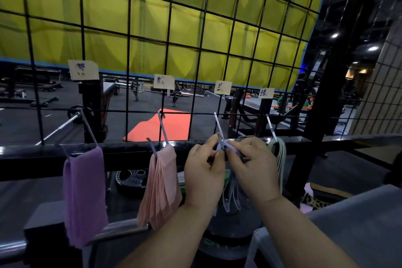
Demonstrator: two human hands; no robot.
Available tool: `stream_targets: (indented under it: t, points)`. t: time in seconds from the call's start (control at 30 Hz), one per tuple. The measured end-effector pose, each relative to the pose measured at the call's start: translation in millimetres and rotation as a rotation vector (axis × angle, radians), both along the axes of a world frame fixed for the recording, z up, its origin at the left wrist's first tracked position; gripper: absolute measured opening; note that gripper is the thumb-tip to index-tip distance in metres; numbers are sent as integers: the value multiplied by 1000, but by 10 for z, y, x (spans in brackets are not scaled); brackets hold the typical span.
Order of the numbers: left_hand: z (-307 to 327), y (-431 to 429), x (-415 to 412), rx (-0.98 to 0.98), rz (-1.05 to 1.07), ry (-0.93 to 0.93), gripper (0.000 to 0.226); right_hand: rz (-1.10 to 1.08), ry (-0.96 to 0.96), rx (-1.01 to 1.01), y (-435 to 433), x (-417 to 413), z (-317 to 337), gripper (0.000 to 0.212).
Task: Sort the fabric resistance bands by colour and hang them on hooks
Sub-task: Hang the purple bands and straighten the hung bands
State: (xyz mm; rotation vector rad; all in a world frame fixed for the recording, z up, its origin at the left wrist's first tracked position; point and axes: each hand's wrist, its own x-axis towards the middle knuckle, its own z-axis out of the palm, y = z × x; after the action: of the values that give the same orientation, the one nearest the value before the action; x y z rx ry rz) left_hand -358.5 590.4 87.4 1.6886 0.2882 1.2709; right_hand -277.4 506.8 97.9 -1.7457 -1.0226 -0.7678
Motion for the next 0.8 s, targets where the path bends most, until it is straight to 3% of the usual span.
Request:
stream_targets:
  t: [0.2,0.33,0.53,0.67,0.8]
  points:
    - [75,92,-2,-50,-157,60,22,78,-47,-40,-70,-3,-192,30]
    - [163,139,-22,-181,-218,49,14,207,308,119,-28,-99,-74,41]
    - [185,195,-4,-225,-261,68,15,89,701,121,77,-33,151,36]
    - [197,225,-4,-269,-291,73,15,166,986,-45,110,49,205,72]
    - [194,235,0,-284,-328,102,17,204,1006,-121,64,83,316,41]
